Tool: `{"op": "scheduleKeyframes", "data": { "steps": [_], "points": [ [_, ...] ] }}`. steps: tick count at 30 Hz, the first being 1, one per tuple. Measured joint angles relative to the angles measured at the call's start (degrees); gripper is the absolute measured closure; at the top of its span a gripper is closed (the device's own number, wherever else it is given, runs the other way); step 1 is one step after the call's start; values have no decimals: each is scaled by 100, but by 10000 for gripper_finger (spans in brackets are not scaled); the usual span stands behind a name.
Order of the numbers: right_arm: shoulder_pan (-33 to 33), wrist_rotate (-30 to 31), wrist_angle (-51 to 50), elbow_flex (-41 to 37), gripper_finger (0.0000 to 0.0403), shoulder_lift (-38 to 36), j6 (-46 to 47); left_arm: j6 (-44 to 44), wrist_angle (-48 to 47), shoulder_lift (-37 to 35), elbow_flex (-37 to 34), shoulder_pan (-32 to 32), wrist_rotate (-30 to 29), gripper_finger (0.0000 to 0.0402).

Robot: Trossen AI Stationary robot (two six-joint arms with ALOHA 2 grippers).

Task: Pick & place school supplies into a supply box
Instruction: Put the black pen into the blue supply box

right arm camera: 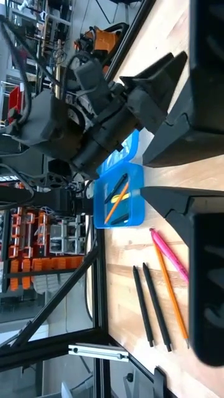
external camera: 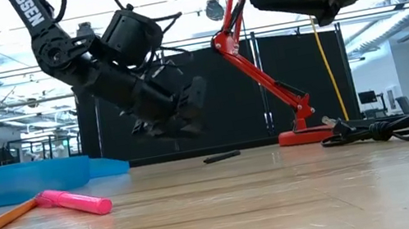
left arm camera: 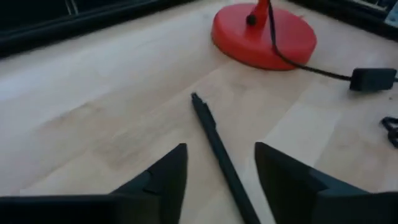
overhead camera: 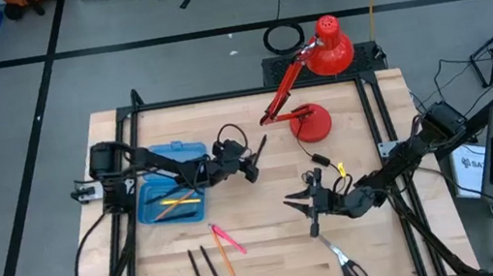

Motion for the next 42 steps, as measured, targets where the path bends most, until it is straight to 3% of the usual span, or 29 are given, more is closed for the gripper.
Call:
{"op": "scheduleKeyframes", "data": {
  "steps": [5, 10, 22, 42],
  "points": [
    [2, -1, -15, 2, 353, 0, 17, -94, -41, 14, -9, 0, -37, 127],
    [2, -1, -15, 2, 353, 0, 20, -34, 92, 92, -7, -80, -264, 91],
    [2, -3, -85, 7, 353, 0, 46, 537, 1605, 1020, -5, -454, -628, 130],
    [-11, -4, -111, 4, 353, 2, 25, 309, 1457, 1874, 355, -452, -909, 133]
  ]
}}
